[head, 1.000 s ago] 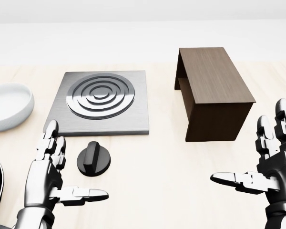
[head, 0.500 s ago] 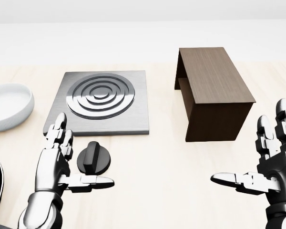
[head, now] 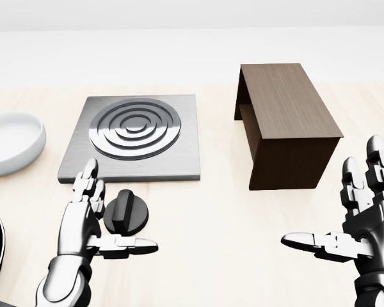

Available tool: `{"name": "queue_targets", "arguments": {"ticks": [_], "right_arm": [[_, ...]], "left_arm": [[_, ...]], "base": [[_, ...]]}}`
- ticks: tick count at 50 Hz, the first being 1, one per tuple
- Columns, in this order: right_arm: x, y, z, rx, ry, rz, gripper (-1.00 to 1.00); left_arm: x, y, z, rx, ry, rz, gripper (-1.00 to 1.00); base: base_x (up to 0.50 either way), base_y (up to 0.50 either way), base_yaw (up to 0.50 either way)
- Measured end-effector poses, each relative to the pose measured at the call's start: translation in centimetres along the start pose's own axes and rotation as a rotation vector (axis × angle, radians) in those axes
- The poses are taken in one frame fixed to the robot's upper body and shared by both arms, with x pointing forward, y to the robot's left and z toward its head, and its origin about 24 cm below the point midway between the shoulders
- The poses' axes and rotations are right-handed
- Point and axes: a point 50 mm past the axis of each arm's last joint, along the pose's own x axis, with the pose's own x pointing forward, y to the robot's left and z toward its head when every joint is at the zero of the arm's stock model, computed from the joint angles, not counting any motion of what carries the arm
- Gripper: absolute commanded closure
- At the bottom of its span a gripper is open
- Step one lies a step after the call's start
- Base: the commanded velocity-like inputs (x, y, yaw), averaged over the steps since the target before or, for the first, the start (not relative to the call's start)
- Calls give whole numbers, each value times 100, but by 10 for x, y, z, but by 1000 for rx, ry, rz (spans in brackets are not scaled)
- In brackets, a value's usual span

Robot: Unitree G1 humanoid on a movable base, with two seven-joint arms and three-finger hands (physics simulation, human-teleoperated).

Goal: Turn on the stove.

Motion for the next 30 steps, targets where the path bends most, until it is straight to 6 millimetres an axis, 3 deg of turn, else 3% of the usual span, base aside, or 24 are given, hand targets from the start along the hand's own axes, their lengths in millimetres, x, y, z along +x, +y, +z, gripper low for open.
{"name": "queue_targets", "arguments": {"ticks": [30], "right_arm": [[1,1,0,-6,0,2,-100]], "left_arm": [[0,-1,-19,25,47,-8,-100]], "base": [[0,0,0]]}}
